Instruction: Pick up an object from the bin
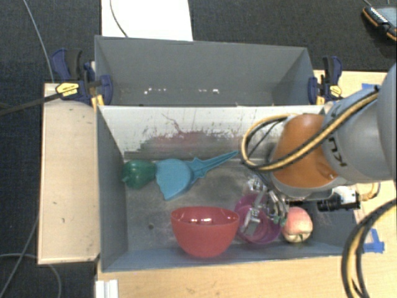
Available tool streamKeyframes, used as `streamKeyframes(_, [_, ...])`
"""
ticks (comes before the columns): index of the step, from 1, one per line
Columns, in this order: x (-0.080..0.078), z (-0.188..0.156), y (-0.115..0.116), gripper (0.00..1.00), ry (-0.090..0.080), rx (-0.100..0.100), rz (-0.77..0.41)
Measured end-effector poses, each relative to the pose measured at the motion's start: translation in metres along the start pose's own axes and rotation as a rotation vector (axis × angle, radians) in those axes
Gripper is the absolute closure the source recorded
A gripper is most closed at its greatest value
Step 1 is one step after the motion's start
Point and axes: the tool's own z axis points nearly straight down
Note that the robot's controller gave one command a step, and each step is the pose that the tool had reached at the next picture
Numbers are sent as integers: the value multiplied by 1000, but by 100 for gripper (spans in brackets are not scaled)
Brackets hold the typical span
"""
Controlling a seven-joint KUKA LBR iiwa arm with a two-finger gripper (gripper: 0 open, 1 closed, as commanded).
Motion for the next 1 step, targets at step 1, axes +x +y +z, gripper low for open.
streamKeyframes(1, [-9,7,-3,0,-13,-4,205])
